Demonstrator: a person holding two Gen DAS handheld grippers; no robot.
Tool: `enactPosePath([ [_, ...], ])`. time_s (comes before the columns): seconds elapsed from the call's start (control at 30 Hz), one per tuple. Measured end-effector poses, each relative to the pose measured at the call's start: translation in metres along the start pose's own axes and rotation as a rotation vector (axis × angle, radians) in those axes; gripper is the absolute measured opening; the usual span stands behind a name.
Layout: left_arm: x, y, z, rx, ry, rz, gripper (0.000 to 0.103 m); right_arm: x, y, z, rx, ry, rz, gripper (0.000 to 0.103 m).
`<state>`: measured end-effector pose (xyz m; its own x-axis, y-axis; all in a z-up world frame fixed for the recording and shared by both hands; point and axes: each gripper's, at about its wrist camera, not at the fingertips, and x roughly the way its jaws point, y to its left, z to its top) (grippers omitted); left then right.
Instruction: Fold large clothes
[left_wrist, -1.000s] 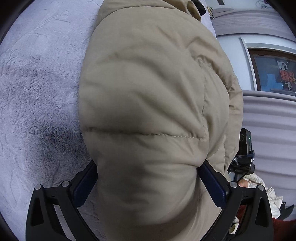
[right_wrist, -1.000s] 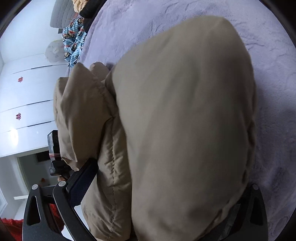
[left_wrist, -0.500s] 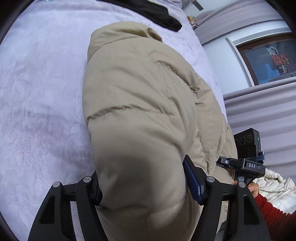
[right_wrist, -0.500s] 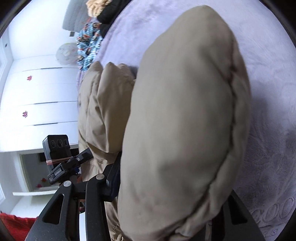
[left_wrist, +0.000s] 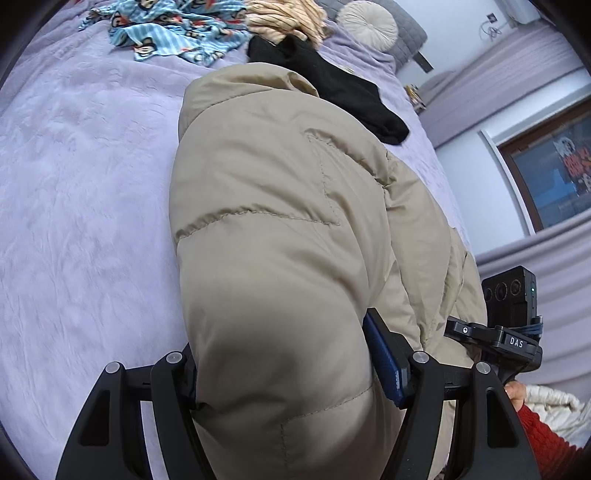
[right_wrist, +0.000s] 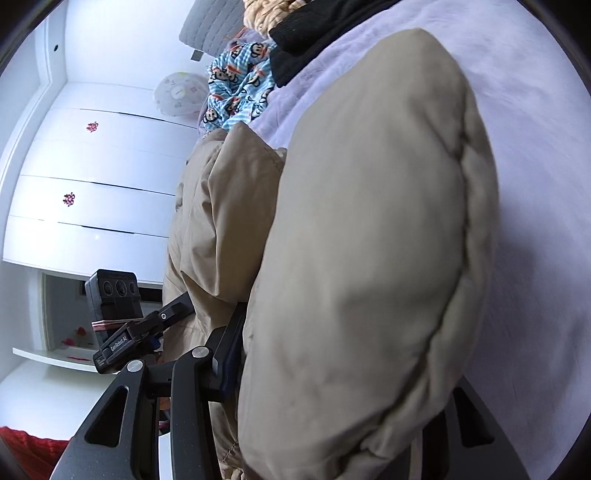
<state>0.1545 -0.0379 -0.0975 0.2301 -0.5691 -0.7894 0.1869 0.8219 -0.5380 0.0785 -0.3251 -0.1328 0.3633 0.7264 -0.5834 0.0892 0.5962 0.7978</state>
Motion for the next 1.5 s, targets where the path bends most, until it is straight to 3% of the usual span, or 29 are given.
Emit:
enactPosePath([
  [0.17,0.025,0.032,0.018,0.010,-0.009,0.033,0.073,0.035,-0.002,0.033,-0.030,0.010,-0.026,0.048],
  [0.33,0.049,0.051,0.016,0.000,-0.004,0.048,0.088,0.057,-0.018,0.041,0.018,0.016,-0.063,0.049],
  [0.5,0.054,0.047,0.016,0.011,-0.011,0.080,0.088,0.050,-0.040,0.039,0.062,0.022,-0.078,0.061],
  [0.63,0.040,0.024,0.017,0.065,-0.030,0.201,0.088,0.041,-0.044,0.033,0.100,0.018,-0.105,0.064],
  [0.8,0.004,0.013,0.013,0.139,-0.127,0.315,0.088,0.019,-0.019,0.031,0.070,0.002,-0.194,0.065],
  [0.97,-0.033,0.033,0.000,0.113,-0.169,0.356,0.088,-0.033,0.007,0.013,0.028,-0.143,-0.358,0.064],
  [1.0,-0.036,0.035,-0.003,0.110,-0.162,0.361,0.088,-0.042,0.016,0.008,0.029,-0.168,-0.355,0.064],
  [1.07,-0.038,0.036,-0.012,0.118,-0.138,0.371,0.088,-0.064,0.021,-0.002,0.006,-0.197,-0.342,0.046],
  [1.17,-0.037,0.034,-0.031,0.125,-0.108,0.366,0.088,-0.071,0.041,-0.027,-0.059,-0.187,-0.352,0.038],
  [1.33,-0.012,0.023,-0.059,0.143,-0.066,0.395,0.088,-0.045,0.079,-0.065,-0.182,-0.108,-0.397,0.036],
  [1.5,0.004,0.027,-0.069,0.131,-0.049,0.404,0.088,-0.003,0.071,-0.086,-0.269,-0.022,-0.584,0.033],
])
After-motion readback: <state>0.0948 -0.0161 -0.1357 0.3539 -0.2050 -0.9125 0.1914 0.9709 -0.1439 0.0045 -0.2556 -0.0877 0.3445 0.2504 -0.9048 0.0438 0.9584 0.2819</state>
